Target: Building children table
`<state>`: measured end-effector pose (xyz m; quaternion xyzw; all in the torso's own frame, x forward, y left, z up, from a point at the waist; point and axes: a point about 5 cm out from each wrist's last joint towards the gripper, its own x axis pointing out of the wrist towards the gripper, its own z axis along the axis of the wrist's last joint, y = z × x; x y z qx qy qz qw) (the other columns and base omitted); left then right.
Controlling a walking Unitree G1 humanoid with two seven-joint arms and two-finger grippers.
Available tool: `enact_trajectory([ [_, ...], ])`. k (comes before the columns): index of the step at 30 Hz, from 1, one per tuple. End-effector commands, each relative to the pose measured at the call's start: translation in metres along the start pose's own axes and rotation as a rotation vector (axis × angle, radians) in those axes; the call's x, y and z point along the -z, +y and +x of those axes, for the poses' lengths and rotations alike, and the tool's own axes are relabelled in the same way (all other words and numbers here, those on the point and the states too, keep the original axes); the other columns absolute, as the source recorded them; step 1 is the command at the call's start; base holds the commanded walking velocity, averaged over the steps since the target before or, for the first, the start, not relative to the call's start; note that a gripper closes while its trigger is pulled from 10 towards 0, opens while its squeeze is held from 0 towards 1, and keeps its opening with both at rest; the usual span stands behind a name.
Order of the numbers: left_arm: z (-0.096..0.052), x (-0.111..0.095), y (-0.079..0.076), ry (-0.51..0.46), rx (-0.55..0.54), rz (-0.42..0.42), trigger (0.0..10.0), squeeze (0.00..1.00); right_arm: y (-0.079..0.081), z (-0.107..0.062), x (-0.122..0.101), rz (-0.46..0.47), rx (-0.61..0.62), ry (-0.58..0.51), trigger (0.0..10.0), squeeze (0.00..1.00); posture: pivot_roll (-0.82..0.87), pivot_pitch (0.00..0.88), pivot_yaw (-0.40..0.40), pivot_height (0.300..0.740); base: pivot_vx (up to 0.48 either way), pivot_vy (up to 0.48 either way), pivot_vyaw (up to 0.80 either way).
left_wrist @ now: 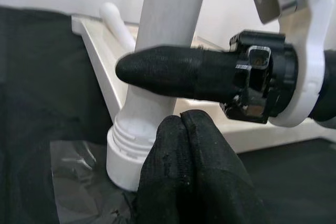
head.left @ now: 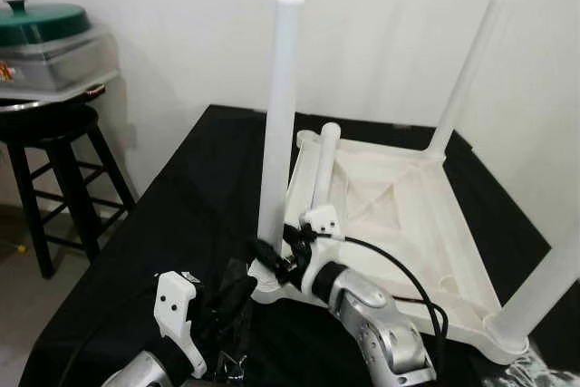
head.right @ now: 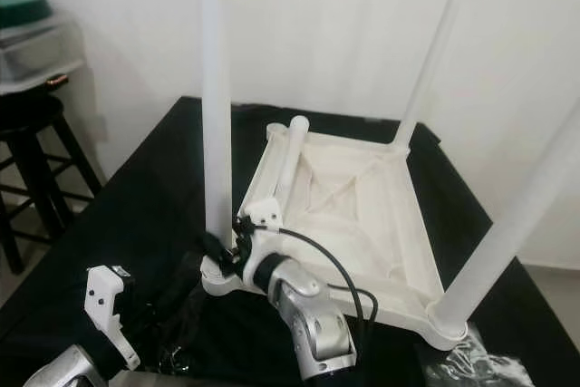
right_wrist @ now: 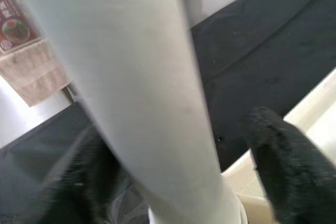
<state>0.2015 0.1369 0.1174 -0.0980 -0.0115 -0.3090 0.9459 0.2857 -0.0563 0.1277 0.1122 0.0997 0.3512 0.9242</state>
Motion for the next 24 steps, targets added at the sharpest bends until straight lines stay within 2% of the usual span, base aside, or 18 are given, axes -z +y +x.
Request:
enact_trajectory([
  [1,0.003,0.0,0.0,0.003,0.001,0.004,10.0,0.0,0.007,0.003,-0.012,0.012,-0.043,-0.033,10.0,1.0,0.05,0.0,-0.063,0.74,0.0,0.0,0.0],
  [2,0.003,0.001,0.0,0.004,0.006,-0.001,10.0,0.0,0.011,0.005,-0.027,-0.036,-0.186,-0.044,10.0,0.92,0.06,0.0,-0.059,0.74,0.0,0.0,0.0],
  [3,0.003,0.001,0.0,0.004,0.006,-0.001,10.0,0.0,0.011,0.005,-0.027,-0.036,-0.186,-0.044,10.0,0.92,0.06,0.0,-0.059,0.74,0.0,0.0,0.0],
  [4,0.004,0.001,0.0,0.004,0.007,-0.002,10.0,0.0,0.011,0.005,-0.032,-0.062,-0.238,-0.046,10.0,0.92,0.06,0.0,-0.059,0.74,0.0,0.0,0.0],
  [5,0.004,0.001,0.0,0.004,0.007,-0.002,10.0,0.0,0.011,0.004,-0.04,-0.102,-0.325,-0.049,10.0,0.0,0.06,0.0,-0.06,0.74,0.0,0.0,0.0],
  [6,0.004,0.001,0.0,0.004,0.007,-0.002,10.0,0.0,0.011,0.004,-0.04,-0.102,-0.325,-0.049,10.0,0.0,0.06,0.0,-0.06,0.74,0.0,0.0,0.0],
  [8,0.004,0.001,0.0,0.003,0.007,-0.002,10.0,0.0,0.008,0.003,-0.051,-0.167,-0.451,-0.047,10.0,0.0,0.06,0.0,-0.061,0.74,0.0,0.0,0.0],
  [9,0.004,0.001,0.0,0.003,0.007,-0.002,10.0,0.0,0.008,0.003,-0.051,-0.167,-0.451,-0.047,10.0,0.0,0.06,0.0,-0.061,0.74,0.0,0.0,0.0],
  [10,0.005,0.001,0.0,0.002,0.006,-0.002,10.0,0.0,0.005,0.002,-0.057,-0.208,-0.523,-0.038,10.0,0.0,0.06,0.0,-0.064,0.74,0.0,0.0,0.0],
  [12,0.005,0.001,0.0,0.002,0.006,-0.002,10.0,0.0,0.005,0.002,-0.057,-0.208,-0.523,-0.038,10.0,0.0,0.06,0.0,-0.064,0.74,0.0,0.0,0.0],
  [14,0.005,0.002,-0.001,0.002,0.004,-0.001,10.0,0.0,-0.004,0.003,-0.065,-0.285,-0.654,0.012,10.0,0.0,0.07,0.0,-0.066,0.74,0.0,0.0,0.0],
  [21,0.004,0.002,-0.001,0.003,0.003,-0.003,10.0,0.0,-0.013,0.005,-0.072,-0.295,-0.753,0.064,10.0,0.0,0.08,0.0,-0.068,0.74,0.0,0.0,0.0],
  [22,0.004,0.002,-0.001,0.004,0.003,-0.004,10.0,0.0,-0.015,0.006,-0.073,-0.281,-0.775,0.073,3.6,0.0,0.08,0.0,-0.07,0.74,0.0,0.0,0.0],
  [24,0.004,0.002,-0.001,0.004,0.003,-0.004,10.0,0.0,-0.015,0.006,-0.073,-0.281,-0.775,0.073,3.6,0.0,0.08,0.0,-0.07,0.74,0.0,0.0,0.0],
])
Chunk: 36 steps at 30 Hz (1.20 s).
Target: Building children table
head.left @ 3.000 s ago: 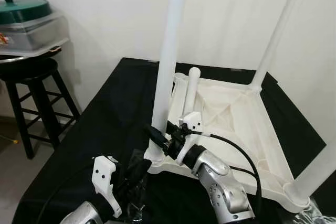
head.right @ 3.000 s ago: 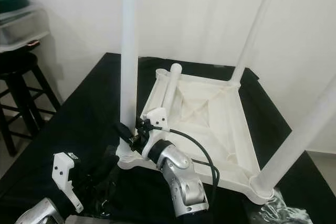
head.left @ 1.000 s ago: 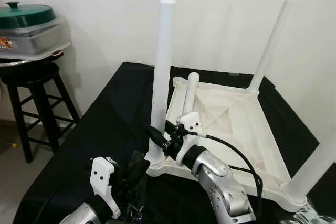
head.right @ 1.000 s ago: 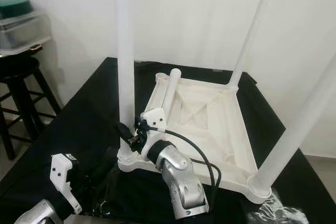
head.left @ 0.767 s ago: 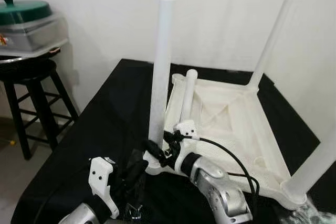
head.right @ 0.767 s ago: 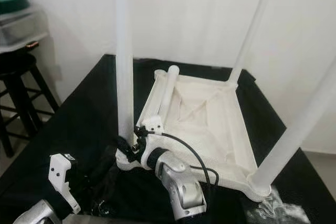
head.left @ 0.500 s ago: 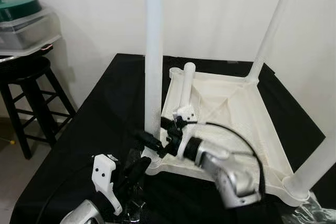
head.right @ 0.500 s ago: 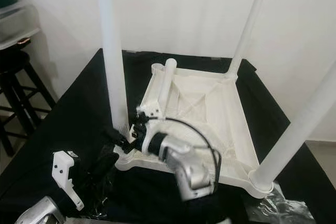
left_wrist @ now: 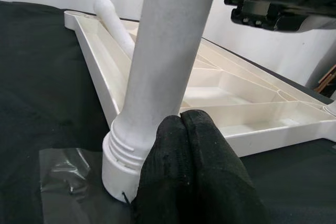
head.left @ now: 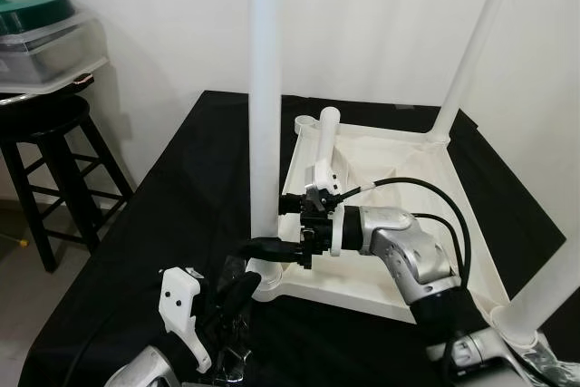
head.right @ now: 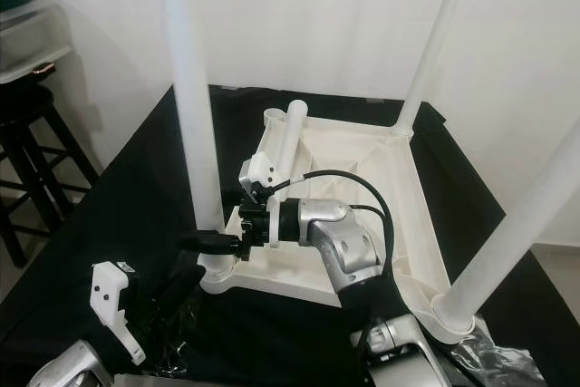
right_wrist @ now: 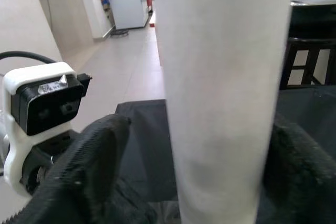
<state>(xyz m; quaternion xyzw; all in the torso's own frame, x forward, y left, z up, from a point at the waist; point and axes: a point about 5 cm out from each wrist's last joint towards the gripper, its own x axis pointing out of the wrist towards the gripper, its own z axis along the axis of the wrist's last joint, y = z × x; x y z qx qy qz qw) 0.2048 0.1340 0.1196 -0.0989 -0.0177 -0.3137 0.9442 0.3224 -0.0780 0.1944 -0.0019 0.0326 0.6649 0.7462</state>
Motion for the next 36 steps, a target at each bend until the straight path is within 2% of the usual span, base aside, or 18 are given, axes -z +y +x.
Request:
enact_trajectory([
  [1,-0.001,0.004,0.0,0.016,-0.008,-0.006,10.0,0.0,0.004,0.005,0.002,0.005,-0.061,-0.002,3.6,0.0,0.08,0.0,-0.07,0.74,0.0,0.0,0.0],
  [2,-0.001,0.004,-0.001,0.016,-0.007,-0.006,10.0,0.0,0.003,0.005,0.002,0.015,-0.076,-0.003,3.6,0.0,0.08,0.0,-0.07,0.74,0.0,0.0,0.0],
  [3,-0.001,0.004,-0.001,0.017,-0.007,-0.006,10.0,0.0,0.004,0.004,0.002,0.027,-0.099,-0.012,0.0,0.0,0.08,0.0,-0.068,0.74,0.0,0.0,0.0],
  [8,-0.002,0.005,-0.001,0.018,-0.006,-0.008,10.0,0.0,0.005,0.002,0.004,0.036,-0.12,-0.02,0.0,0.0,0.08,0.0,-0.068,0.74,0.0,0.0,0.0],
  [14,-0.002,0.005,-0.002,0.018,-0.004,-0.011,10.0,0.0,0.002,-0.006,0.006,0.012,-0.047,-0.034,0.0,0.0,0.07,0.0,-0.069,0.74,0.0,0.0,0.0],
  [15,-0.003,0.005,-0.002,0.017,-0.006,-0.011,10.0,0.0,-0.001,-0.012,0.012,0.003,0.084,-0.021,0.0,0.0,0.07,0.0,-0.072,0.74,0.0,0.0,0.0],
  [16,-0.003,0.005,-0.002,0.017,-0.006,-0.011,10.0,0.0,-0.001,-0.012,0.012,0.003,0.084,-0.021,0.0,0.0,0.07,0.0,-0.072,0.74,0.0,0.0,0.0],
  [18,-0.003,0.005,-0.002,0.017,-0.006,-0.011,10.0,0.0,-0.002,-0.013,0.023,0.038,0.247,-0.011,0.0,0.0,0.07,0.0,-0.082,0.74,0.0,0.0,0.0],
  [19,-0.003,0.005,-0.002,0.017,-0.006,-0.011,10.0,0.0,-0.002,-0.013,0.023,0.038,0.247,-0.011,0.0,0.0,0.07,0.0,-0.082,0.74,0.0,0.0,0.0],
  [20,-0.004,0.005,-0.002,0.018,-0.006,-0.011,10.0,0.0,-0.004,-0.006,0.035,0.085,0.53,-0.057,0.0,0.0,0.06,0.0,-0.087,0.74,0.0,0.0,0.0],
  [21,-0.004,0.005,-0.002,0.018,-0.006,-0.011,10.0,0.0,-0.004,-0.006,0.035,0.085,0.53,-0.057,0.0,0.0,0.06,0.0,-0.087,0.74,0.0,0.0,0.0],
  [22,-0.005,0.004,-0.002,0.017,-0.006,-0.011,10.0,0.0,0.008,-0.004,0.061,0.209,0.794,-0.057,0.0,0.0,0.05,0.0,-0.086,0.74,0.0,0.0,0.0],
  [24,-0.005,0.004,-0.002,0.017,-0.006,-0.011,10.0,0.0,0.008,-0.004,0.061,0.209,0.794,-0.057,0.0,0.0,0.05,0.0,-0.086,0.74,0.0,0.0,0.0],
  [25,-0.005,0.004,-0.001,0.018,-0.005,-0.011,10.0,0.0,0.023,0.002,0.07,0.196,0.861,-0.03,0.0,0.0,0.05,0.0,-0.067,0.74,0.0,0.0,0.0],
  [27,-0.006,0.004,0.0,0.019,-0.007,-0.011,10.0,0.0,0.028,0.002,0.071,0.218,0.891,-0.041,0.0,0.0,0.02,0.0,-0.05,0.74,0.0,0.0,0.0],
  [29,-0.004,0.004,0.001,0.021,-0.002,-0.017,10.0,0.0,0.03,0.005,0.073,0.218,0.826,-0.027,0.0,0.0,0.05,0.0,-0.076,0.74,0.0,0.0,0.0],
  [35,-0.004,0.004,0.001,0.019,-0.004,-0.009,10.0,0.0,0.033,0.011,0.078,0.218,0.783,0.018,0.0,0.0,0.04,0.0,-0.068,0.74,0.0,0.0,0.0],
  [36,-0.004,0.004,0.001,0.016,-0.011,-0.008,10.0,0.0,0.032,0.011,0.08,0.224,0.788,0.034,10.0,0.0,0.05,0.0,-0.07,0.74,0.0,0.0,0.0],
])
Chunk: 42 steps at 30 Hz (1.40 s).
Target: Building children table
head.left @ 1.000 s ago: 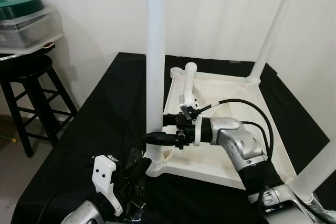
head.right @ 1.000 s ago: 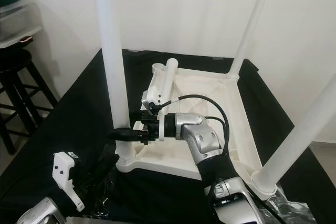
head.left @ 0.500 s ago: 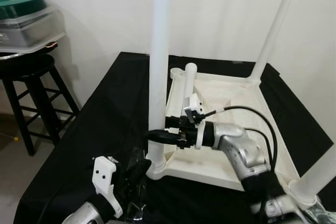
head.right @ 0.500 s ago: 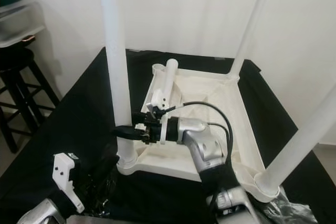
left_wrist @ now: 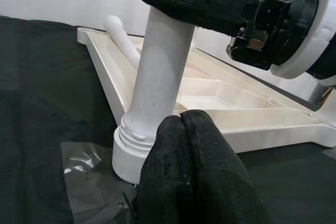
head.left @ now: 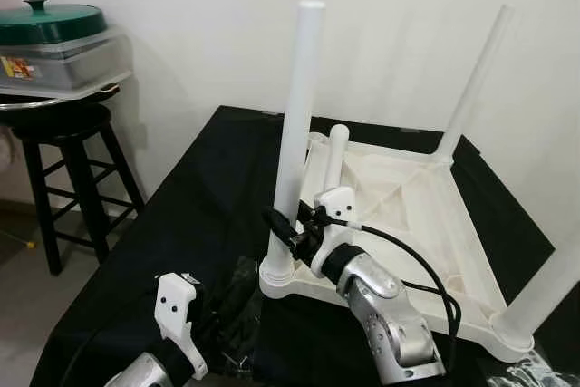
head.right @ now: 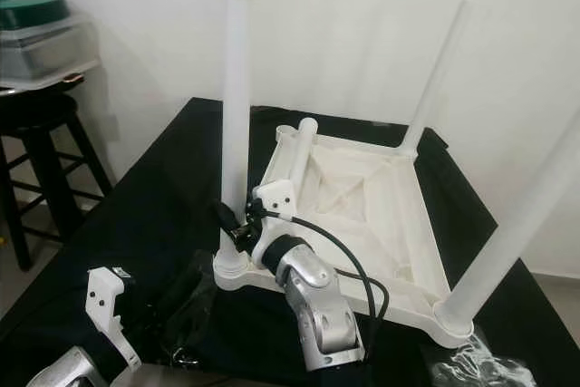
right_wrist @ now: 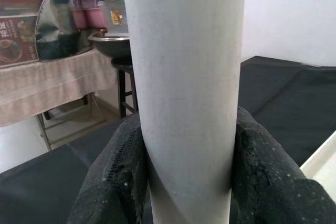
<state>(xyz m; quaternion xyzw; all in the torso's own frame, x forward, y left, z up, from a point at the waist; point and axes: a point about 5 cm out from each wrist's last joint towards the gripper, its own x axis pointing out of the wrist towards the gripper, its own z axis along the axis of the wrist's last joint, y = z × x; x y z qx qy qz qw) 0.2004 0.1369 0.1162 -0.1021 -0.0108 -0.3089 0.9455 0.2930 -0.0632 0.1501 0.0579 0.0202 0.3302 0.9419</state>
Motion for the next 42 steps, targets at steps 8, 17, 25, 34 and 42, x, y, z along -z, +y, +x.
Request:
enact_trajectory([
  [8,0.004,0.0,0.001,0.002,0.004,-0.003,10.0,0.0,0.002,-0.004,0.025,0.098,-0.074,0.176,10.0,1.0,0.04,0.0,-0.068,0.74,0.0,0.0,0.0],
  [17,0.008,0.001,-0.001,-0.003,-0.004,0.003,10.0,0.0,-0.015,0.008,-0.023,-0.137,-0.515,0.127,10.0,0.0,0.06,0.0,-0.084,0.74,0.0,0.0,0.0],
  [25,0.007,0.002,-0.002,-0.002,-0.004,-0.001,10.0,0.0,-0.033,0.016,-0.058,-0.202,-0.754,0.126,10.0,0.0,0.07,0.0,-0.089,0.74,0.0,0.0,0.0],
  [34,0.006,0.002,-0.002,-0.001,-0.006,-0.001,10.0,0.0,-0.038,0.019,-0.057,-0.169,-0.835,0.142,0.0,0.0,0.07,0.0,-0.091,0.74,0.0,0.0,0.0],
  [42,0.005,0.001,-0.001,-0.001,-0.005,-0.003,10.0,0.0,-0.045,0.014,-0.047,-0.139,-0.811,0.131,0.0,0.0,0.06,0.0,-0.082,0.74,0.0,0.0,0.0],
])
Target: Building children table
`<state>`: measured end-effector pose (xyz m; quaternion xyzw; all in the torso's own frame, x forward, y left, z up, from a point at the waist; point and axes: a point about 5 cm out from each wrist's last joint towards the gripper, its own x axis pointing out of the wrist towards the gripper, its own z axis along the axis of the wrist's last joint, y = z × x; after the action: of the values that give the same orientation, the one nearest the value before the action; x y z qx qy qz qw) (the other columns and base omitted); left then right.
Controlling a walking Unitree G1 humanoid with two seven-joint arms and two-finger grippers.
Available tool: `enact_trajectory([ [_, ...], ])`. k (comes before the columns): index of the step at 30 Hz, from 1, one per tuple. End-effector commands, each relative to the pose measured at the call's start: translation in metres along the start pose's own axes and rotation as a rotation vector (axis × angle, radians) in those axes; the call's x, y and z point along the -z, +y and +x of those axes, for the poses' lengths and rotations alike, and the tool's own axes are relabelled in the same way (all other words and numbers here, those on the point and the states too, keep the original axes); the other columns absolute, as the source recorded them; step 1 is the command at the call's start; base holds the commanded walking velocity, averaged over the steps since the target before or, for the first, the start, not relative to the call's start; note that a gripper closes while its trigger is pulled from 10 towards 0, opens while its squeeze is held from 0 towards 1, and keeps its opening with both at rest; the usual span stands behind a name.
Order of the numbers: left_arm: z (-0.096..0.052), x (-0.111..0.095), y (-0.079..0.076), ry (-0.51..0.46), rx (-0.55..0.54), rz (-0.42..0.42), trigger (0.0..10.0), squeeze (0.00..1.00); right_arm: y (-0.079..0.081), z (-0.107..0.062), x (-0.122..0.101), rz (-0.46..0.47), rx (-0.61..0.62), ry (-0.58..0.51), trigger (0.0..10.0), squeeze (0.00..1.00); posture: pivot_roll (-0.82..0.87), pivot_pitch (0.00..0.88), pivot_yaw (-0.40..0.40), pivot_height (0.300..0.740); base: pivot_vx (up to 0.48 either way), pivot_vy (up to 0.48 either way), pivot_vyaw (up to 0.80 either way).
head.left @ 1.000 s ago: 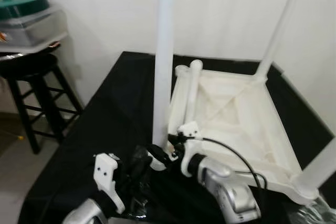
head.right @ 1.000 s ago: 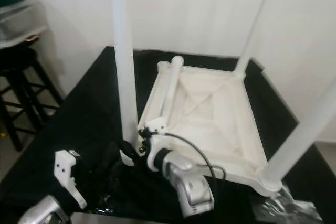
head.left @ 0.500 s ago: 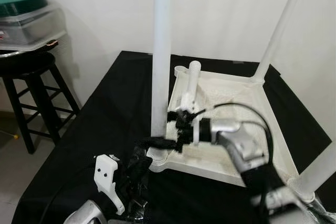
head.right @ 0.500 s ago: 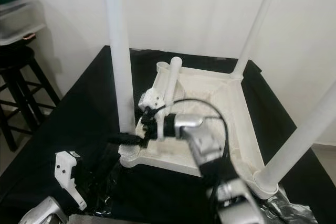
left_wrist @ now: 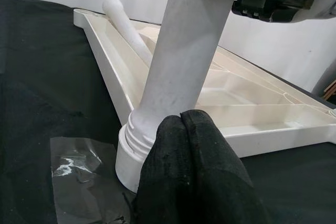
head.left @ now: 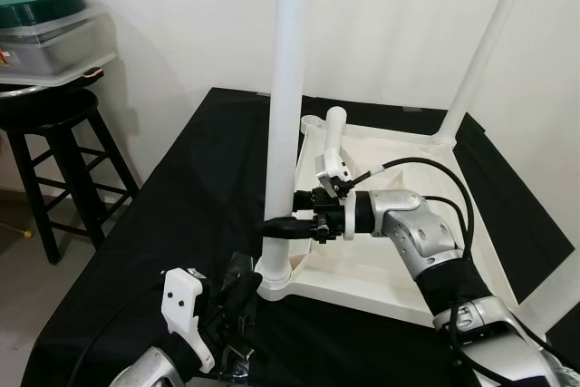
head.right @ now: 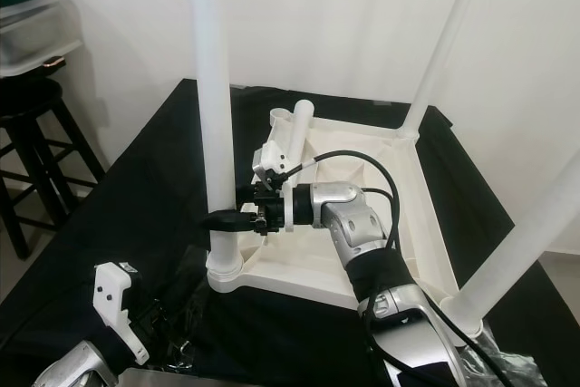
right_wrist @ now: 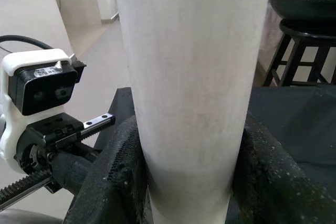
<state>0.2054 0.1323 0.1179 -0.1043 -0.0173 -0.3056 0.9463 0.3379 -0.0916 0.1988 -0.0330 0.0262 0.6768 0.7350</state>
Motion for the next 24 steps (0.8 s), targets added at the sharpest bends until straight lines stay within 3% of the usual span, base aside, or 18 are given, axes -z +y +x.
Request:
enact_trajectory([
  [1,-0.002,0.002,0.0,0.014,0.0,-0.003,10.0,0.0,0.003,-0.003,0.008,0.025,0.001,-0.003,0.0,0.0,0.06,0.0,-0.082,0.74,0.0,0.0,0.0],
  [3,-0.002,0.002,0.0,0.014,0.0,-0.003,10.0,0.0,0.003,-0.003,0.008,0.025,0.001,-0.003,0.0,0.0,0.06,0.0,-0.082,0.74,0.0,0.0,0.0],
  [9,-0.002,0.002,0.0,0.017,0.002,-0.004,10.0,0.0,0.016,-0.004,0.026,0.056,0.208,-0.019,0.0,0.0,0.05,0.0,-0.083,0.74,0.0,0.0,0.0],
  [11,-0.003,0.001,0.001,0.018,0.0,-0.001,10.0,0.0,0.02,0.015,0.037,0.185,0.59,-0.156,0.0,0.0,0.04,0.0,-0.088,0.74,0.0,0.0,0.0],
  [13,-0.003,0.001,0.001,0.018,0.0,-0.001,10.0,0.0,0.02,0.015,0.037,0.185,0.59,-0.156,0.0,0.0,0.04,0.0,-0.088,0.74,0.0,0.0,0.0],
  [14,-0.003,0.0,0.002,0.017,-0.001,0.001,10.0,0.0,0.041,0.027,0.059,0.283,0.714,-0.143,0.0,0.0,0.05,0.0,-0.08,0.74,0.0,0.0,0.0],
  [15,-0.003,0.0,0.003,0.018,-0.003,0.003,10.0,0.0,0.052,0.036,0.066,0.302,0.743,-0.13,0.0,0.0,0.03,0.0,-0.056,0.74,0.0,0.0,0.0],
  [20,-0.002,0.0,0.004,0.022,0.007,-0.003,10.0,0.0,0.041,0.023,0.064,0.263,0.779,-0.112,0.0,0.0,0.04,0.0,-0.062,0.74,0.0,0.0,0.0],
  [24,-0.003,0.0,0.004,0.024,0.003,0.002,10.0,0.0,0.049,0.031,0.072,0.295,0.744,-0.088,0.0,0.0,0.04,0.0,-0.065,0.74,0.0,0.0,0.0],
])
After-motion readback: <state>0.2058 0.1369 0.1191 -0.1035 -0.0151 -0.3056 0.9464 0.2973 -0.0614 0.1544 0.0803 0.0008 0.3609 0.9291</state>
